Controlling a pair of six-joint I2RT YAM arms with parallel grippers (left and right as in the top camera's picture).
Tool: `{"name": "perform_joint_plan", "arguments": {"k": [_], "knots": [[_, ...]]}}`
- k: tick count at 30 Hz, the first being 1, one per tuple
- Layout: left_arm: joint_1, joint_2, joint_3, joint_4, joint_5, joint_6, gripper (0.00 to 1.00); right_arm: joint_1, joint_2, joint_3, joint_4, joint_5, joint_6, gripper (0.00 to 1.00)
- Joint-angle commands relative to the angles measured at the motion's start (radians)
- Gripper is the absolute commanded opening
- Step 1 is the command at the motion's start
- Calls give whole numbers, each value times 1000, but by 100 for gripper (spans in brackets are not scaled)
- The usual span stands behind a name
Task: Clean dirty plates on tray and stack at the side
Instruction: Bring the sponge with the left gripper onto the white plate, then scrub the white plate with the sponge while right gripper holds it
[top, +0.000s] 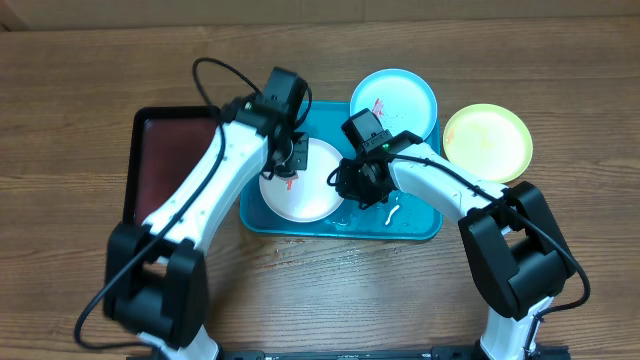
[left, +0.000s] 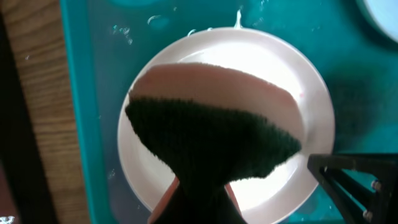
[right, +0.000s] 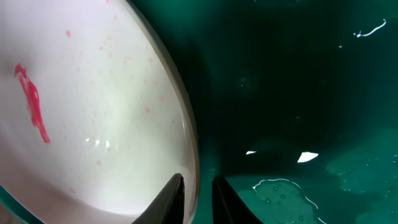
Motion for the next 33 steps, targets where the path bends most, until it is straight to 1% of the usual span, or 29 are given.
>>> {"name": "perform_joint_plan", "arguments": {"k": [1, 2, 5, 11, 17, 21, 29, 33], "knots": [[0, 4, -115, 94, 19, 43, 4, -2, 9, 20, 3, -21, -39, 18], [0, 19, -149, 139, 17, 43, 4, -2, 9, 20, -2, -22, -39, 18], [1, 69, -188, 193, 18, 42, 4, -2, 9, 20, -13, -21, -39, 18], [0, 179, -188, 201, 19, 42, 4, -2, 9, 20, -15, -21, -43, 18], [0, 198, -187, 198, 26, 42, 4, 0, 9, 20, -18, -22, -43, 17], [1, 196, -154, 143, 48, 43, 4, 12, 9, 20, -44, -22, -47, 17], [1, 196, -8, -74, 74, 54, 4, 88, 9, 20, -120, -18, -91, 16], [2, 196, 20, -104, 72, 53, 4, 119, 9, 20, -132, -17, -91, 16]]}}
